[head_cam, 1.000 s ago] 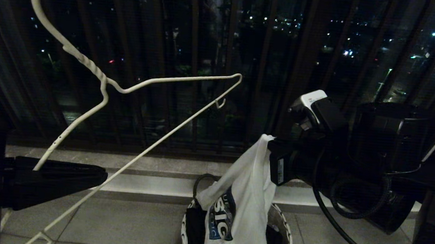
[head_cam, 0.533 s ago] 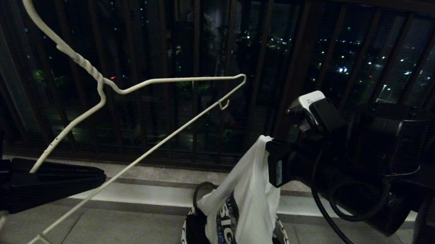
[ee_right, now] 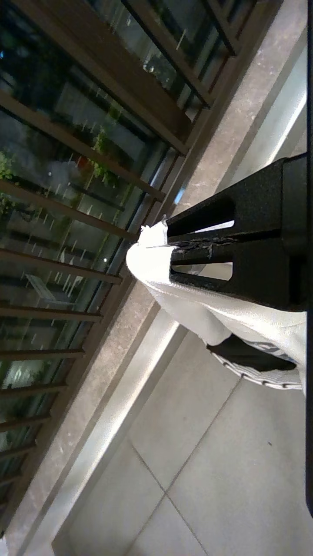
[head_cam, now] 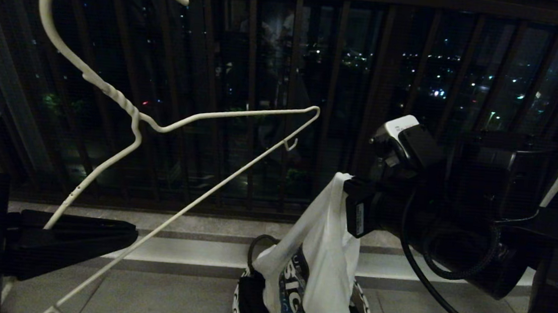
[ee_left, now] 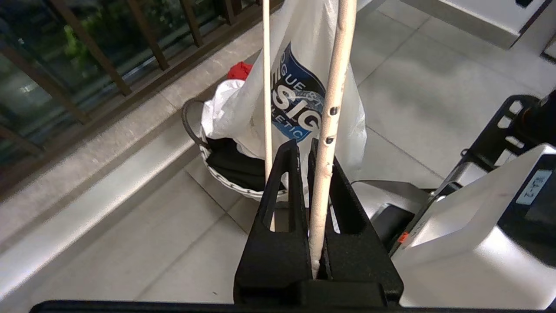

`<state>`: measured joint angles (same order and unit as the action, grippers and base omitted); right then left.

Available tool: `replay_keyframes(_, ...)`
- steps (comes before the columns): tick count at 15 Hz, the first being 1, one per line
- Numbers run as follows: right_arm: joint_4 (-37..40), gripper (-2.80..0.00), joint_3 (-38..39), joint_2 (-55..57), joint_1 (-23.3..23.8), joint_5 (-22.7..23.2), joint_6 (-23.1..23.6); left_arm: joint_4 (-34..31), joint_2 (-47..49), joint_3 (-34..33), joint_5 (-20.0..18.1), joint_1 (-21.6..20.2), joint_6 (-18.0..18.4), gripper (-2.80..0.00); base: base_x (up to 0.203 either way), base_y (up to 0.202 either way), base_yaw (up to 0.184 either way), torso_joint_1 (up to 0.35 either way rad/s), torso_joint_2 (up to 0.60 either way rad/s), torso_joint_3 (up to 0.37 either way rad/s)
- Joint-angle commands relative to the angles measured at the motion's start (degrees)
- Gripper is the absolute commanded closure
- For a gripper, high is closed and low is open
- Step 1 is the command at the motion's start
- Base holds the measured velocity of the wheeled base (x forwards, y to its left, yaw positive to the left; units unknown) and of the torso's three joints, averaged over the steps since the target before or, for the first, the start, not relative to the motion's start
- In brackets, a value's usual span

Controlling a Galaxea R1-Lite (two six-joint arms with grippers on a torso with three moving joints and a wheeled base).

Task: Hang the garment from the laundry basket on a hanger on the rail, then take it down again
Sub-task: Pick up clothes from the basket, then hang the clothes on the clothes rack

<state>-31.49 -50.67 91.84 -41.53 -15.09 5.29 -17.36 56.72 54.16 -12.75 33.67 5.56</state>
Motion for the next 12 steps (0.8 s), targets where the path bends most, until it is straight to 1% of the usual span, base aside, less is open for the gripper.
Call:
replay_keyframes(1, 0.9, 0.00, -2.0, -0.3, 0.1, -0.3, 0.0, -0.1, -0.4, -0.3, -0.1, 0.1, 1.3, 0.00, 0.000, 0.000, 0.000, 0.000, 0.00, 0.000)
replay_keyframes(2, 4.0, 0.00, -4.1, -0.5, 0.3, -1.4, 0.0, -0.1, -0.3, -0.4, -0.2, 0.1, 1.3, 0.00, 0.000, 0.000, 0.000, 0.000, 0.00, 0.000)
replay_keyframes(3, 8.9, 0.00, -6.7, -0.7, 0.3, -3.7, -0.4, -0.1, 0.3, -0.2, -0.1, 0.1, 1.3, 0.00, 0.000, 0.000, 0.000, 0.000, 0.00, 0.000)
replay_keyframes(5, 14.7, 0.00, -10.9, -0.8, 0.3, -9.2, -3.1, -0.4, 2.3, 0.2, 0.2, 0.1, 1.2, 0.00, 0.000, 0.000, 0.000, 0.000, 0.00, 0.000)
replay_keyframes(6, 16.5, 0.00, -11.7, -0.9, 0.4, -10.5, -4.1, -0.7, 3.2, 0.4, 0.3, 0.2, 1.1, 0.00, 0.000, 0.000, 0.000, 0.000, 0.00, 0.000)
replay_keyframes(7, 17.6, 0.00, -11.9, -1.0, 0.5, -10.7, -4.3, -1.5, 3.6, 1.0, 0.4, 0.2, 1.1, 0.00, 0.000, 0.000, 0.000, 0.000, 0.00, 0.000)
replay_keyframes(8, 18.2, 0.00, -12.4, -0.6, 1.2, -10.8, -4.4, -4.9, 3.8, 2.6, 0.4, 0.3, 1.1, 0.00, 0.000, 0.000, 0.000, 0.000, 0.00, 0.000)
replay_keyframes(10, 18.6, 0.00, -14.0, 0.2, 2.5, -11.0, -5.3, -14.0, 5.1, 7.7, 0.3, 2.7, -0.2, 0.00, 0.000, 0.000, 0.000, 0.000, 0.00, 0.000)
replay_keyframes(11, 18.7, 0.00, -14.5, 0.6, 2.9, -11.2, -5.6, -16.0, 6.3, 8.9, 0.2, 4.9, -2.4, 0.00, 0.000, 0.000, 0.000, 0.000, 0.00, 0.000)
replay_keyframes(12, 18.5, 0.00, -15.1, 1.1, 3.3, -11.5, -5.7, -16.3, 7.6, 9.3, 0.2, 6.7, -4.1, 0.00, 0.000, 0.000, 0.000, 0.000, 0.00, 0.000)
